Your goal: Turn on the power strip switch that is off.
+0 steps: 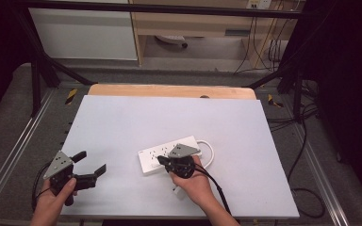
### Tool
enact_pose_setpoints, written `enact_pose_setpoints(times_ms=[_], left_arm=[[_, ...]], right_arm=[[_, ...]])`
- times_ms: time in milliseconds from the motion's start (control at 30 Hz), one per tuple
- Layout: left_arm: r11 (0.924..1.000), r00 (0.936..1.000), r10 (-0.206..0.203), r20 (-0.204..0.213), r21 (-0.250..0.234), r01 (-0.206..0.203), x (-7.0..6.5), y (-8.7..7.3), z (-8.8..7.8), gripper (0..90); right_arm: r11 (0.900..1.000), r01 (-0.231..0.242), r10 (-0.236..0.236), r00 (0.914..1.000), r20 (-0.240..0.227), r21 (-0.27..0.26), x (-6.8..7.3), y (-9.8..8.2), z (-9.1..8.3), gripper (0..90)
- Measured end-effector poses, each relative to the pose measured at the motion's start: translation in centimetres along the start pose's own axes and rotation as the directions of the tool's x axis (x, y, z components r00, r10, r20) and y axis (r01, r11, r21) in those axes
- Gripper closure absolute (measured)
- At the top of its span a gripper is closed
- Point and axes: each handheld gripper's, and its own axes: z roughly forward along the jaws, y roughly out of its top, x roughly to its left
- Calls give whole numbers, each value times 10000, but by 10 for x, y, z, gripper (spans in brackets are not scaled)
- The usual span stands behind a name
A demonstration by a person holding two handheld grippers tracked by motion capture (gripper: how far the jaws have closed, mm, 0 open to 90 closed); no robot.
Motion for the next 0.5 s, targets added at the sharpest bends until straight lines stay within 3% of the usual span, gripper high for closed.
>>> enact_pose_setpoints(times_ms=[500], left_arm=[[10000,10000,-30,-6,-11,30,0,0,0,63]], right_arm=[[9973,198,-193,9998,-82,710,0,6,9,900]])
